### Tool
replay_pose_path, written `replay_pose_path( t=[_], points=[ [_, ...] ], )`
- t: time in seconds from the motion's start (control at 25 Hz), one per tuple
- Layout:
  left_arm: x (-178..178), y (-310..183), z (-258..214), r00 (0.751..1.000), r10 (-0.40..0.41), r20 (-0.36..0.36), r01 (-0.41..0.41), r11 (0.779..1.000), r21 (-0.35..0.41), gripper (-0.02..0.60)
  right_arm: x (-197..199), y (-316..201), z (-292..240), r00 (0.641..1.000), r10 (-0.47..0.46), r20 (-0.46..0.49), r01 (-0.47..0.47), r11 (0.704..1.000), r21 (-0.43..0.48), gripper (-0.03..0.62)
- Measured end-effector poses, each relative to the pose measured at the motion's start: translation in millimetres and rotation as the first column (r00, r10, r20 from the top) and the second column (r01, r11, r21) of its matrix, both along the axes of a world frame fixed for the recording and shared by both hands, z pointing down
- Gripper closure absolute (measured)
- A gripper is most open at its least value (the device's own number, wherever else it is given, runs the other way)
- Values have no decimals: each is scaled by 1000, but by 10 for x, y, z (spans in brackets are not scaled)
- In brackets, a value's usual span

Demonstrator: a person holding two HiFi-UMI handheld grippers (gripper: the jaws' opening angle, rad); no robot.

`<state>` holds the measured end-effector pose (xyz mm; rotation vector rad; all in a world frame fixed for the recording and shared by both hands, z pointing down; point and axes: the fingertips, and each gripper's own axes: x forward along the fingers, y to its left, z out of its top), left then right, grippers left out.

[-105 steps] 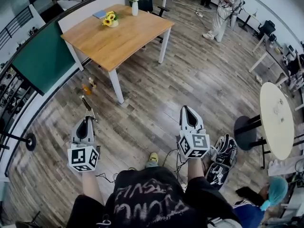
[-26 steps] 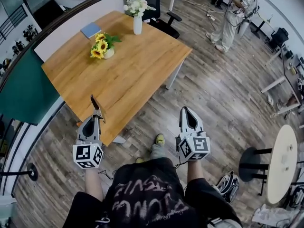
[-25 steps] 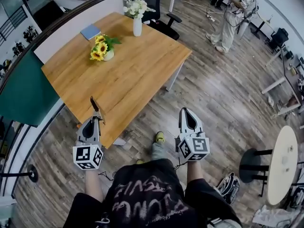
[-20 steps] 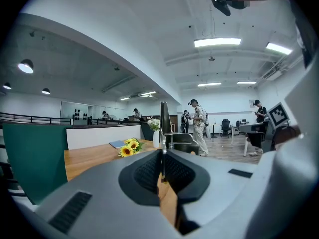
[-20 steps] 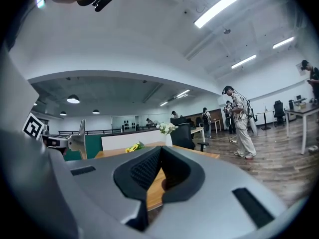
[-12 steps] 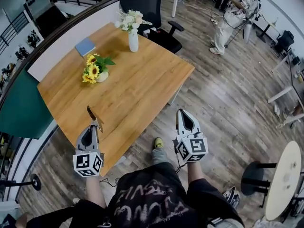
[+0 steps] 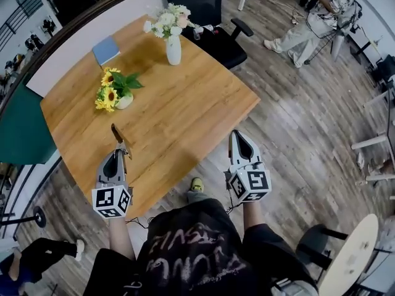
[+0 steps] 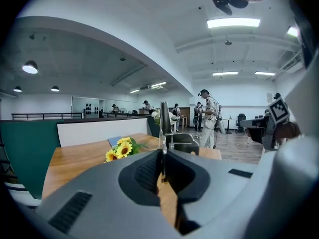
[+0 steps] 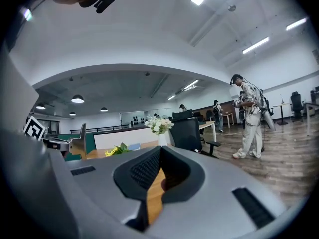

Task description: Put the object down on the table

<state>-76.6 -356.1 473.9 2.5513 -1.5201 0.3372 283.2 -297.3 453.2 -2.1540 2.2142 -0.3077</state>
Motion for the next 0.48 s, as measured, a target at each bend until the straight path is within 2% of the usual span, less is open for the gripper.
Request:
replay_pose_path(
  t=[0.28,0.48],
  points=[
    [234,-325,27,997,-62,56,63,998,-12,566,88,-627,136,993,-117,30,118,993,-24,589],
    [320,-302,42,991,-102,84,105,994,-29,566,61,-809,199,980,-191,54,193,980,-42,589]
  ],
)
